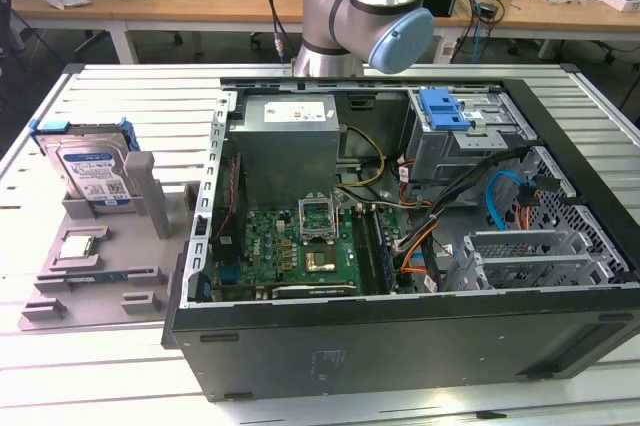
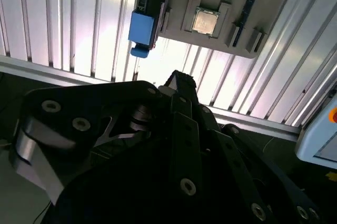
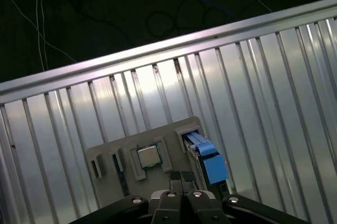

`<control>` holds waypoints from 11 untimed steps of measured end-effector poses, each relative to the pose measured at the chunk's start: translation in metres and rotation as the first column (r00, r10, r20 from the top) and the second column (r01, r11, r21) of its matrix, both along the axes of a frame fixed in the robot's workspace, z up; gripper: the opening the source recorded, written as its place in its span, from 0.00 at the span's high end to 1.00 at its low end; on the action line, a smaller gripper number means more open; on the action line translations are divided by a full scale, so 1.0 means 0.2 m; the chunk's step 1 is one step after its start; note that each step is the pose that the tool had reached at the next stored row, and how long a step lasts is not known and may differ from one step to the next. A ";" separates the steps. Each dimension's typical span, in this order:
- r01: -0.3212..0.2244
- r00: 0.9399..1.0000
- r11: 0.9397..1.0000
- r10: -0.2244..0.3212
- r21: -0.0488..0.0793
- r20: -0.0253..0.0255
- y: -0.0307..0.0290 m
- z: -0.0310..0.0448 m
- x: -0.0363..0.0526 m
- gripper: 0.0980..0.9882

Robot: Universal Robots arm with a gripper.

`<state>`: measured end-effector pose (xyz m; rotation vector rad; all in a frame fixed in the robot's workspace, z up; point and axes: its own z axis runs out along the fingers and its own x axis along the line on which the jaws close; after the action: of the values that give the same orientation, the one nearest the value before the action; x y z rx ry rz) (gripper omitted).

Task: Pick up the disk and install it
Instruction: 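Pick up the disk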

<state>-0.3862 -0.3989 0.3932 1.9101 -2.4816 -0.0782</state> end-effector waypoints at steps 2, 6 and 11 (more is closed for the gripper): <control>-0.013 1.000 1.000 0.013 0.000 0.000 0.000 0.000 0.000 0.99; -0.038 0.999 0.999 0.038 0.000 0.000 0.000 0.000 0.000 0.99; -0.073 0.997 0.997 0.073 0.000 0.000 0.000 0.000 0.000 0.99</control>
<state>-0.3863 -0.3988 0.3932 1.9981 -2.4090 -0.0776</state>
